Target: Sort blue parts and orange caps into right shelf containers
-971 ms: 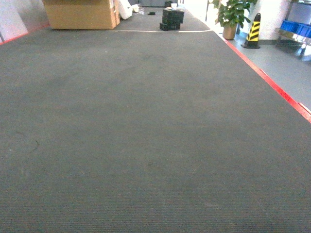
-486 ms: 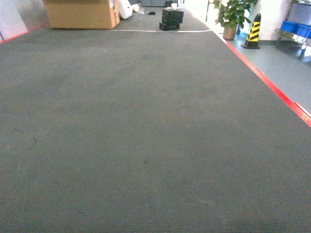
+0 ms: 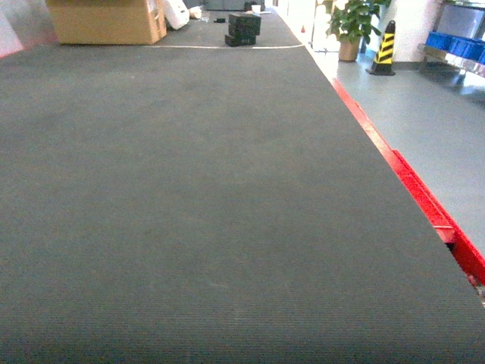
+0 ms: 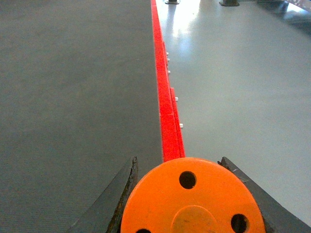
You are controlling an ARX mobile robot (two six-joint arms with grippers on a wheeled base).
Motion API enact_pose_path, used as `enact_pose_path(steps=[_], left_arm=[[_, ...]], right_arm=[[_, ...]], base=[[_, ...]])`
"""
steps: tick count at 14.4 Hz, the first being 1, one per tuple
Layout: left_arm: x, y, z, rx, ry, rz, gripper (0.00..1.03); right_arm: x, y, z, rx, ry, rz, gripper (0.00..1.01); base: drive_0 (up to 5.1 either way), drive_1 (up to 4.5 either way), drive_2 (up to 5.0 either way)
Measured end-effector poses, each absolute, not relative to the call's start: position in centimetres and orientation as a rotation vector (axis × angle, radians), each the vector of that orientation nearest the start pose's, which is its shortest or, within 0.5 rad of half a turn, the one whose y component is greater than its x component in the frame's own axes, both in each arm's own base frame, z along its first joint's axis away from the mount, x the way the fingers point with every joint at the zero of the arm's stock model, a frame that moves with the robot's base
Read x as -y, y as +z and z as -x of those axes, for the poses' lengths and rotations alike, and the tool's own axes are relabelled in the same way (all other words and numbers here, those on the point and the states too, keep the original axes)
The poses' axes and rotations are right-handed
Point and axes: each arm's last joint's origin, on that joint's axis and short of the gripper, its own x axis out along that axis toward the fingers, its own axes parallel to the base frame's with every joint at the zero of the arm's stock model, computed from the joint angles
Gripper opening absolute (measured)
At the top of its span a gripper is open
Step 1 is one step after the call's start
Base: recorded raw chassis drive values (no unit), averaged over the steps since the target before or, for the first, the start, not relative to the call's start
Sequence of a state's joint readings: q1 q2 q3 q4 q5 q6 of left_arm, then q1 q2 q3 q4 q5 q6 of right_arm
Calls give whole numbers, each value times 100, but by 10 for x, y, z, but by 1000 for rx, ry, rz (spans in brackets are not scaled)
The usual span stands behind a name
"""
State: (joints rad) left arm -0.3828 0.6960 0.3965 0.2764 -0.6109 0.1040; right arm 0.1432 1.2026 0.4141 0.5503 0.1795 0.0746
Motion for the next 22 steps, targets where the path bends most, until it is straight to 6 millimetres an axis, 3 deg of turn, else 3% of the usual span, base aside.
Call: enact_pose_path(steps=[22], left_arm=[[45, 255, -155, -34, 227, -116, 45]], right_arm=[[-28, 195, -232, -237, -45, -35, 43]], base=[[502, -247, -237]])
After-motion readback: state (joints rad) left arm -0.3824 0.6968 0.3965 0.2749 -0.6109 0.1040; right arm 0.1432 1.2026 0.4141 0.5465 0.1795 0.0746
